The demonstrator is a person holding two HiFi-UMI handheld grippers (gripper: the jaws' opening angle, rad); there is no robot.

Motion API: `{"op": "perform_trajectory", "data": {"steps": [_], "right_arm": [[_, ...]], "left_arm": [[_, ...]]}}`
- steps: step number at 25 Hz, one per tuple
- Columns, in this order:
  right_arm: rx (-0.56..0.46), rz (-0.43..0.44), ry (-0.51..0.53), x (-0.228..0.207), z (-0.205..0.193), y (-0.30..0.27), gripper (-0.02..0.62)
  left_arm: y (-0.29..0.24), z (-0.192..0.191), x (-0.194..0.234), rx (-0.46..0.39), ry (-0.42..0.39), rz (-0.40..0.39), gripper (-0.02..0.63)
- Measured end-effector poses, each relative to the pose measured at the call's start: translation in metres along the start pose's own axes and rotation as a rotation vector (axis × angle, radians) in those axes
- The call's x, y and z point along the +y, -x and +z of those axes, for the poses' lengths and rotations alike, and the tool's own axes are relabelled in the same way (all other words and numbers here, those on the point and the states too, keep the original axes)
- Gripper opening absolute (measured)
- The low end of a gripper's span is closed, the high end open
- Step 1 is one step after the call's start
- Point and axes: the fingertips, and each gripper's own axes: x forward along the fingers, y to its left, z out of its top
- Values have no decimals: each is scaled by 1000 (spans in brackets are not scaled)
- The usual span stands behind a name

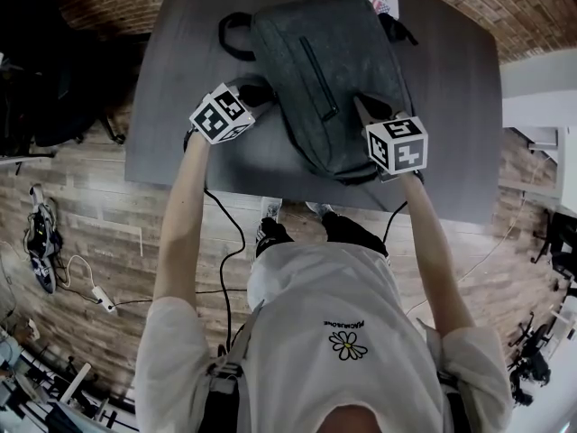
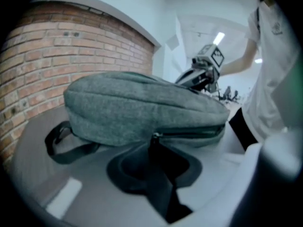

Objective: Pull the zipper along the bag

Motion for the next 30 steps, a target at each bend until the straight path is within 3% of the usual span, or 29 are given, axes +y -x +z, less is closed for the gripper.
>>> {"op": "perform_trajectory", "data": {"steps": [2, 5, 13, 21, 30], "right_arm": [[0, 4, -2, -1, 0, 0, 0], [-1, 5, -4, -2, 0, 0, 0], [-12, 9, -4, 0, -1, 0, 0], [-32, 3, 10, 0, 1, -1, 0], [-43, 7, 6, 0, 0, -1, 0]], "left_arm": [[-1, 0, -2, 30, -70, 16, 46], [-1, 1, -3, 32, -95, 31, 40], [13, -2, -7, -22, 16, 62, 41], [14, -3, -6, -18, 38, 94, 41], [20, -5, -14, -78, 104, 118, 8]]}}
